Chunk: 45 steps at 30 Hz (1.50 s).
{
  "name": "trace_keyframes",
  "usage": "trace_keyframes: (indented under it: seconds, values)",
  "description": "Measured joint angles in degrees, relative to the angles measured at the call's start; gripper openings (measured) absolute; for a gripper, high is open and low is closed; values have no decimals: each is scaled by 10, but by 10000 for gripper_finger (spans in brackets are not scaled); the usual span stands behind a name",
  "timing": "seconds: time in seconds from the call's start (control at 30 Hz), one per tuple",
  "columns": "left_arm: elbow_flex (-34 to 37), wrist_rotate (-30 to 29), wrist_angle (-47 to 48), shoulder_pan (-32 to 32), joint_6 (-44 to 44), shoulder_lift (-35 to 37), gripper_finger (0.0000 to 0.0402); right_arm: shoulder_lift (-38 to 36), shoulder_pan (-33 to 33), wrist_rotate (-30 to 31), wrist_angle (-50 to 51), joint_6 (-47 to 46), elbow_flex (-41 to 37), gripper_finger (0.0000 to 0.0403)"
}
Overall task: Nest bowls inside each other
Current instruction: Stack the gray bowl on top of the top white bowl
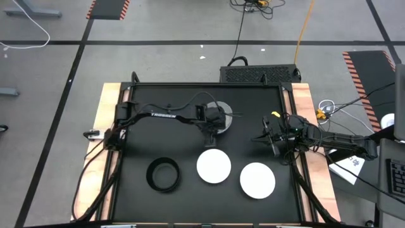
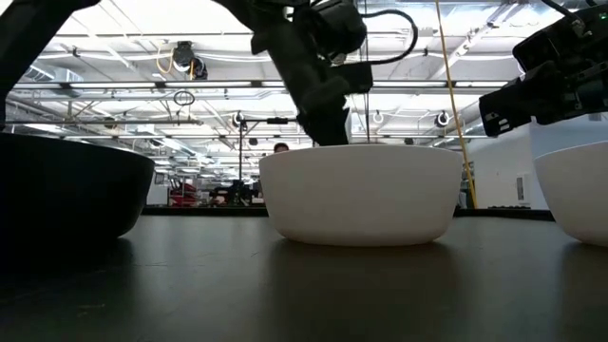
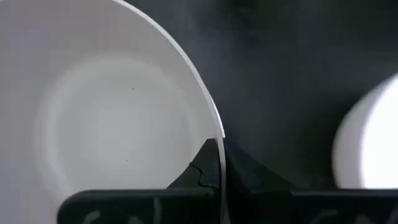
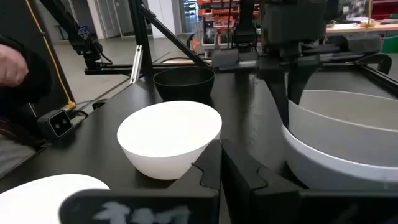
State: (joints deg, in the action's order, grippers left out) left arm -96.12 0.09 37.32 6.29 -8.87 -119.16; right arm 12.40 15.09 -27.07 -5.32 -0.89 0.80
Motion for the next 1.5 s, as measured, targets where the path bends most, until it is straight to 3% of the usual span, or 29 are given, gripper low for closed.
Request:
trace_keyframes:
  seconds: [0.63,1.03,1.5]
  values:
    - [-2,-59,54,-29,26,-14,0,1,0,0,2,1,0,0]
    - [0,-66,47,-30,15,-15,2,1,0,0,3,1,0,0]
    - [3,-64,23,-30,-36,18,82,3,0,0,8,1,0,0]
